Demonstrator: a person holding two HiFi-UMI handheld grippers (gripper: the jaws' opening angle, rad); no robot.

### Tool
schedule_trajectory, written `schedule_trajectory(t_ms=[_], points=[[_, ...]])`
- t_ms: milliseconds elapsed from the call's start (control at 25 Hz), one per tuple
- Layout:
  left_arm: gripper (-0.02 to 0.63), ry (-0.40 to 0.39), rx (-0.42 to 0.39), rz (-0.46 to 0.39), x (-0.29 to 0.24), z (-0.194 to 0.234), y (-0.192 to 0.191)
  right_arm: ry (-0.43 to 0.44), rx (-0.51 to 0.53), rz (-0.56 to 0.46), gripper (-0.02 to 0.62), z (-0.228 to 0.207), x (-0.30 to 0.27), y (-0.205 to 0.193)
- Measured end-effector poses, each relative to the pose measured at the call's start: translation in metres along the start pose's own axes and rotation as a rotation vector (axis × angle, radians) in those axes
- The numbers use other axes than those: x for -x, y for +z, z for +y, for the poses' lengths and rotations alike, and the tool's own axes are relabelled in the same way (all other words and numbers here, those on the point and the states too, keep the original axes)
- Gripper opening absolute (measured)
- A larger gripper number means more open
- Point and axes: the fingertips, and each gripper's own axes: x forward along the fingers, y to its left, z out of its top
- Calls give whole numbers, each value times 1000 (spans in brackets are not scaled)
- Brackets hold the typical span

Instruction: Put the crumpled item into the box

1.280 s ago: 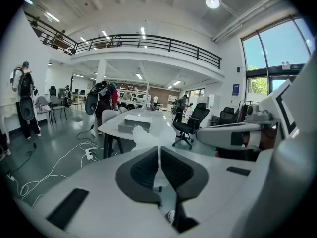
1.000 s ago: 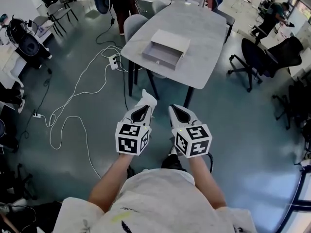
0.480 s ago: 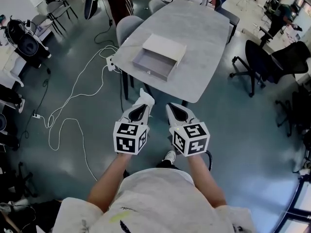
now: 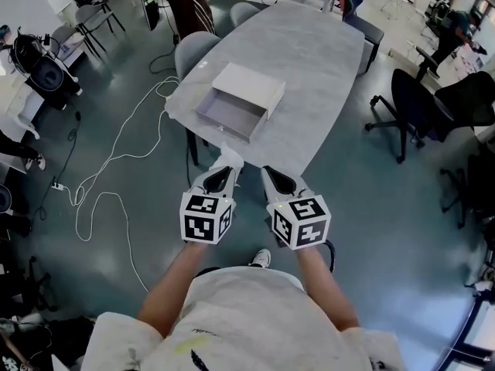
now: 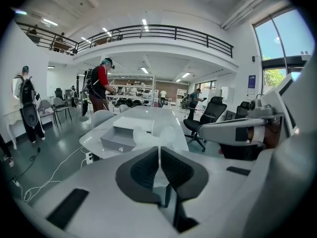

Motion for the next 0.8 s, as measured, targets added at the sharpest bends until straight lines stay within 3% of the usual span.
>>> schedule_trajectory(t_ms=[440,800], points=[[20,62,11,-4,-23,-2,16,56,17,-8,5,-24,-4,15],[20,53,28,-15,-56,15,27,48,40,5,5,-43,-34,24]])
